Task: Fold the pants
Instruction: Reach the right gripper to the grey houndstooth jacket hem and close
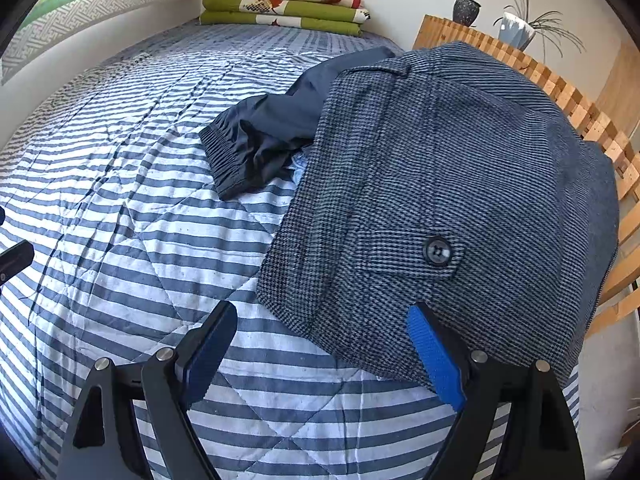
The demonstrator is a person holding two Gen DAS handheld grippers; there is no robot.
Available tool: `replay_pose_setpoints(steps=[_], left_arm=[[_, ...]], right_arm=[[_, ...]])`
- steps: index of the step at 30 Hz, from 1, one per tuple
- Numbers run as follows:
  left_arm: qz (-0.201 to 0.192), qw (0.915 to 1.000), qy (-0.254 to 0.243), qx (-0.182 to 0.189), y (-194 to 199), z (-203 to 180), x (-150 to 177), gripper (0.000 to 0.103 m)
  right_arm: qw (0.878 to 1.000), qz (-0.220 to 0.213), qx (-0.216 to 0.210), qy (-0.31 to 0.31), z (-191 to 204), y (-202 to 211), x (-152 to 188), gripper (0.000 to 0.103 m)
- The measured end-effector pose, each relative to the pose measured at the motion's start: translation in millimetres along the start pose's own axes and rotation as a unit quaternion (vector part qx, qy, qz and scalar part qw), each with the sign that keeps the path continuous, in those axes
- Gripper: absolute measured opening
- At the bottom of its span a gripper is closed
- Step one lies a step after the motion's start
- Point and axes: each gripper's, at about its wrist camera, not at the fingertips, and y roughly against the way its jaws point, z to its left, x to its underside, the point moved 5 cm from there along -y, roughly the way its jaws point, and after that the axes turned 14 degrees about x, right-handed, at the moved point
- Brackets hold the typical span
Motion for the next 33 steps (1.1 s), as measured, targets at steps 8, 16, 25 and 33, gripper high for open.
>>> replay_pose_setpoints(steps=[8, 16, 25, 33], left_arm=[[-0.018, 0.9998, 0.001, -0.01, 5.8, 6.2, -5.6, 0.097], [-0.032, 0.9992, 0.023, -0.01, 17.0, 20.4, -9.0, 0.094], [-0.042, 0.9982, 0.034, -0.027, 30.5, 42.6, -6.6, 0.082], [-0.041, 0.9972, 0.059, -0.022, 36.5, 57.6, -4.7, 0.066]], right_arm=[[0.999, 0.001, 0.005, 0.036, 21.2, -12.7, 3.9, 0.08], [0.993, 0.029, 0.045, 0.104, 38.7, -36.5, 9.9, 0.057], [0.995, 0.034, 0.052, 0.078, 10.1, -28.9, -0.4, 0.017], [0.996, -0.032, 0.079, 0.04, -28.5, 30.6, -23.0, 0.009]])
